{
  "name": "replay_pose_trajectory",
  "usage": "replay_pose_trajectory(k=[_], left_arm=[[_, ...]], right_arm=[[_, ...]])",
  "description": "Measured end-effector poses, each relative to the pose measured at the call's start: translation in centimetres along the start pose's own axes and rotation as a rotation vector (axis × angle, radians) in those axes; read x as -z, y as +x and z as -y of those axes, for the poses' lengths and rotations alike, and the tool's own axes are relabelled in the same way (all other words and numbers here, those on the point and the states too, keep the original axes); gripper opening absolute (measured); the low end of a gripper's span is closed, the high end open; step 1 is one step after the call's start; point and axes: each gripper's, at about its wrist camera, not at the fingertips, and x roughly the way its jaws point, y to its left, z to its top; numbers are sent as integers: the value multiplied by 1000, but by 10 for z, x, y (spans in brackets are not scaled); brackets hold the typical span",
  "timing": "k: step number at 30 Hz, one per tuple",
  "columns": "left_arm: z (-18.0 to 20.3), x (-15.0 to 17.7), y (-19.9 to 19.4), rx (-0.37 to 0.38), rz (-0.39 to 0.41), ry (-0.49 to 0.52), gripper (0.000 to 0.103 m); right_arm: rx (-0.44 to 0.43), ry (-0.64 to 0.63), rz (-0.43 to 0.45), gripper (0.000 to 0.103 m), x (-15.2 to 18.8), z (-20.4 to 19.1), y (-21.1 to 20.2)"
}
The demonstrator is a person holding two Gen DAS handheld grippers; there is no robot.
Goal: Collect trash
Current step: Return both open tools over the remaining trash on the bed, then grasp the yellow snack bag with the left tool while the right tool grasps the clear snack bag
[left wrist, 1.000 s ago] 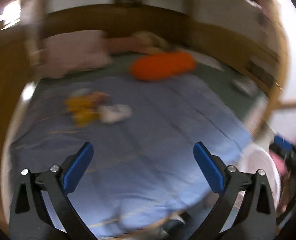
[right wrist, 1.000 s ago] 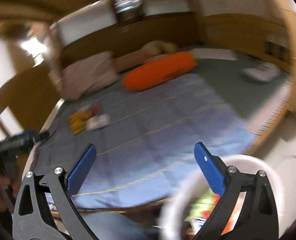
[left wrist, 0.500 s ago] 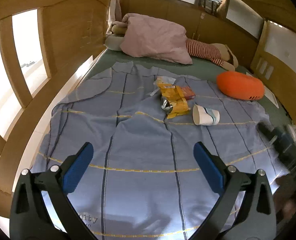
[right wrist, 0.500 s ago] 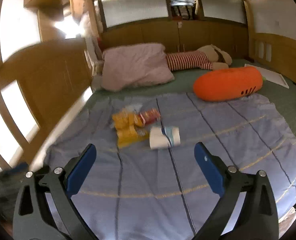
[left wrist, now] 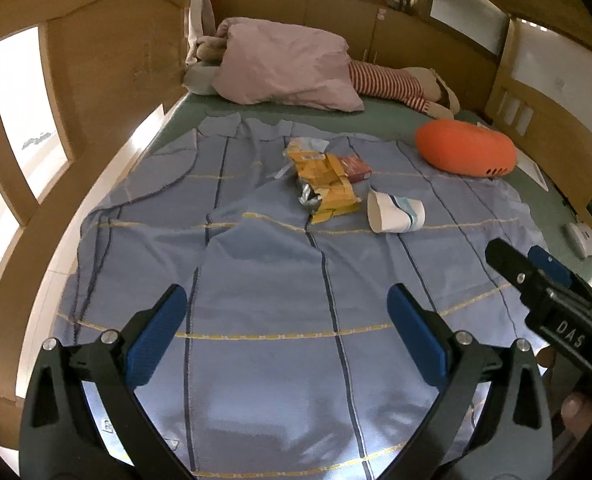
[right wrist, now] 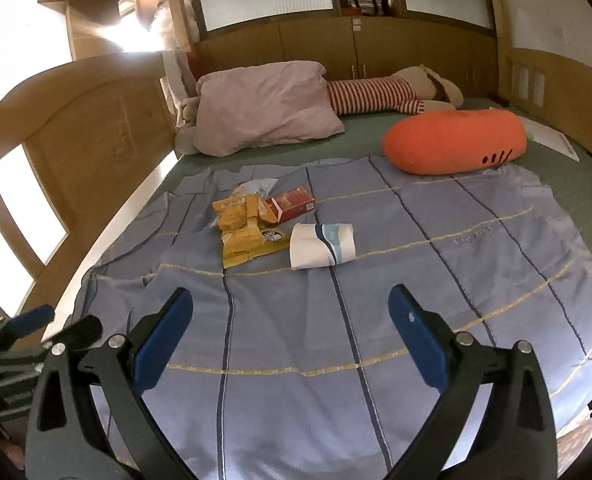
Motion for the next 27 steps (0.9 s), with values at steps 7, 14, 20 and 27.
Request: replay_pose_trajectory(k=[7,14,20,27], left_arm=[[20,-23,36,66,-33,-17,100],[58,-74,136,73,-89,17,100],[63,-99,248,9,-228,-19,77],[7,-107,169,115,-99,-124,36]], right_arm=[[38,79,47,96,-5,17,-4],[75,136,88,96,-10,32,0],[66,142,62,96,-15,33,8],[-9,122,-23,96,-28,30,44]])
